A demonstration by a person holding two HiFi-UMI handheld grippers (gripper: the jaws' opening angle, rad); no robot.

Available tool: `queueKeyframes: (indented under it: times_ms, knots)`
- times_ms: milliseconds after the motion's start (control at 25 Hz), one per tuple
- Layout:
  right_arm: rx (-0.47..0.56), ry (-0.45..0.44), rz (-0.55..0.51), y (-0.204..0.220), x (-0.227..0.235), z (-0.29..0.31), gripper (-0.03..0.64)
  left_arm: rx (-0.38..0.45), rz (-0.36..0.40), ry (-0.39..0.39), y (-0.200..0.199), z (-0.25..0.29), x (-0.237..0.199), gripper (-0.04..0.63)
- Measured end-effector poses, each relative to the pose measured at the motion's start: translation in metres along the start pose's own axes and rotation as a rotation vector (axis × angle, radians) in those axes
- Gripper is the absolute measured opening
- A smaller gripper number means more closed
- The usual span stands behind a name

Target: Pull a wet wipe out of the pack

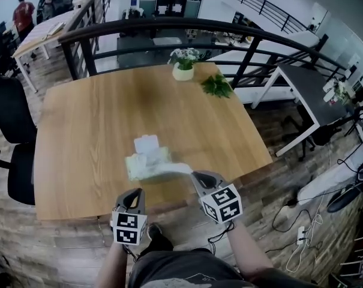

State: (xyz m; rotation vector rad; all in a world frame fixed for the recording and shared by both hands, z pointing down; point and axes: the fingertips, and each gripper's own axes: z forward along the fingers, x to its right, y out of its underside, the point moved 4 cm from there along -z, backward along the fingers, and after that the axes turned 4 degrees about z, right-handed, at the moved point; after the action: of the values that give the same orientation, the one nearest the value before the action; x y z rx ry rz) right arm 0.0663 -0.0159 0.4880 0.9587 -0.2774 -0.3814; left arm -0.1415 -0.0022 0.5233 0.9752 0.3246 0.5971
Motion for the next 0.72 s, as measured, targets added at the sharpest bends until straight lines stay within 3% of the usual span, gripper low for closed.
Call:
queueKeyframes:
  times_ms: [360,720]
  knots:
    - [0.043,-0.061,0.050,0.035,-0.003,-0.065,0.028,0.018,0.015,-0.032,0.004,-0.033,0.067,0.015]
    - [0.072,-0.120,-0.006,0.067,-0.022,-0.146,0.028,0.054,0.002,-0.080,0.013,-0.096,0.141,0.015]
